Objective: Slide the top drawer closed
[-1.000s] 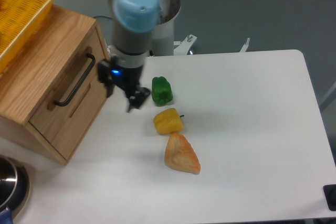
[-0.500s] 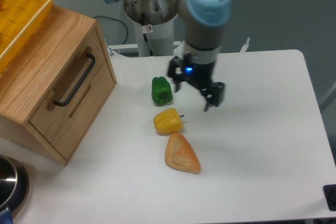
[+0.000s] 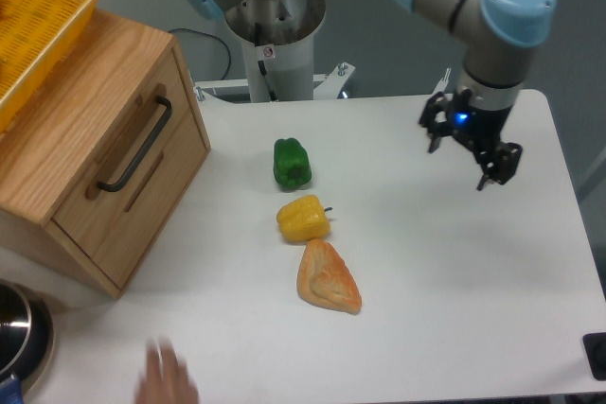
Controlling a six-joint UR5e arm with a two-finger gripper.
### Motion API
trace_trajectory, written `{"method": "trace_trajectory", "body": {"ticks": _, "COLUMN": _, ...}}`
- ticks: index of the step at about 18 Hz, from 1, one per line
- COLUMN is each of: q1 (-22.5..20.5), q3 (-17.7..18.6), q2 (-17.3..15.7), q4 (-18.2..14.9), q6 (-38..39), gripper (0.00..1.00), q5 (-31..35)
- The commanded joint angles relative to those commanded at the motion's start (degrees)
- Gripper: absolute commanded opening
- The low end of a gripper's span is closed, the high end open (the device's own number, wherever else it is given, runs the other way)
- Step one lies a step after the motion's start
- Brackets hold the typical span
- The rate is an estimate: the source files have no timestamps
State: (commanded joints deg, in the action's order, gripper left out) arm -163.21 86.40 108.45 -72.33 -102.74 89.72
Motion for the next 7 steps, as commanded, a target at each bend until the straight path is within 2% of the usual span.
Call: {"method": "trace_trajectory", "body": {"ticks": 7, "q1": -0.3, "q3": 0.3, "q2": 1.8, "q4": 0.4, "q6": 0.0, "gripper": 1.0, "q5": 1.7}}
